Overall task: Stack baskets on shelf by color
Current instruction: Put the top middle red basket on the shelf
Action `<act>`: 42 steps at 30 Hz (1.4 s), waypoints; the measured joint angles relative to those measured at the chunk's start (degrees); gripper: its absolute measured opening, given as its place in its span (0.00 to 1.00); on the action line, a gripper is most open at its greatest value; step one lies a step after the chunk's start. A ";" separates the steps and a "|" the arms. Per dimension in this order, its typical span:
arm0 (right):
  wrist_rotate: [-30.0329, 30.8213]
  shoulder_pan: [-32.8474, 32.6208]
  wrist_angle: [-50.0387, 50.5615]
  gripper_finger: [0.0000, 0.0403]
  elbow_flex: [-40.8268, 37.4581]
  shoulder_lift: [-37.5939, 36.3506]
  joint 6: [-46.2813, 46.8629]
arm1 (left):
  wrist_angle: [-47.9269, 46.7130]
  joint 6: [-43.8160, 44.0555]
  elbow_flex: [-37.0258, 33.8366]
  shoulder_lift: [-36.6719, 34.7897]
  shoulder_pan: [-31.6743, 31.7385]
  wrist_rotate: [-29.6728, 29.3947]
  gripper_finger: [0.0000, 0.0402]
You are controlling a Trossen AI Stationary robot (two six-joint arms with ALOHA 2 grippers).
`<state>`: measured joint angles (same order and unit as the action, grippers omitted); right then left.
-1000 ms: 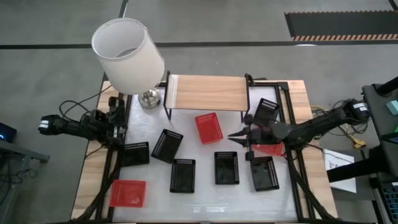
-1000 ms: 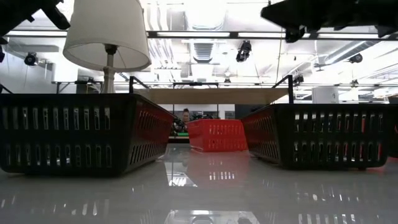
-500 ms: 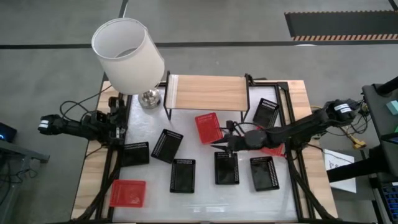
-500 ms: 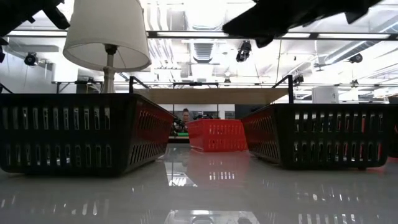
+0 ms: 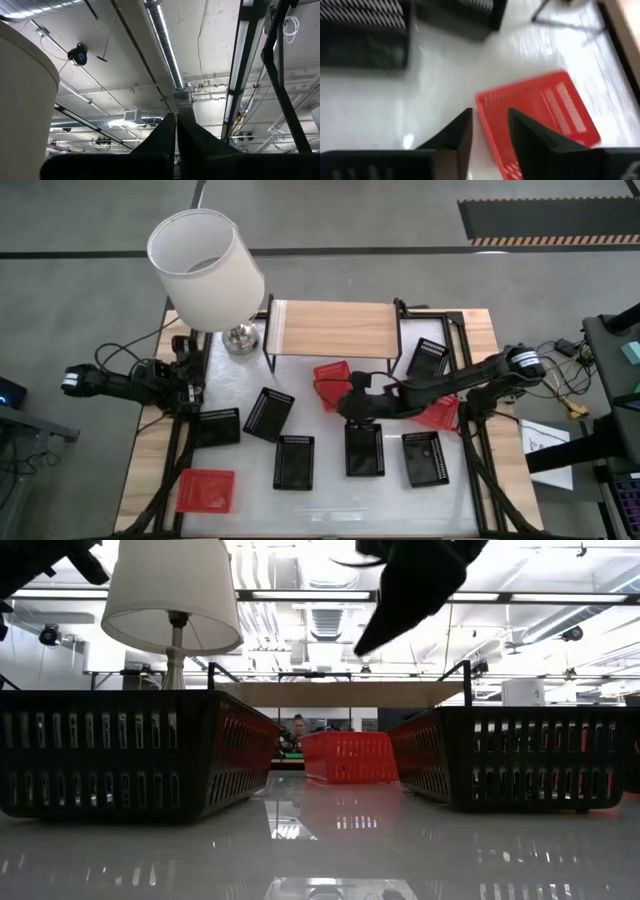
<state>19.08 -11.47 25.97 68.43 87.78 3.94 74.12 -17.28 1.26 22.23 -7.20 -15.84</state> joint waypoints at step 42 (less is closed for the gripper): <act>-3.85 5.56 11.73 0.04 11.03 18.96 -8.62 | 0.42 -0.15 0.00 -0.03 0.00 -0.03 0.00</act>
<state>15.23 -5.91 37.71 79.46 106.73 -4.68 74.54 -17.43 1.26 22.20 -7.20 -15.86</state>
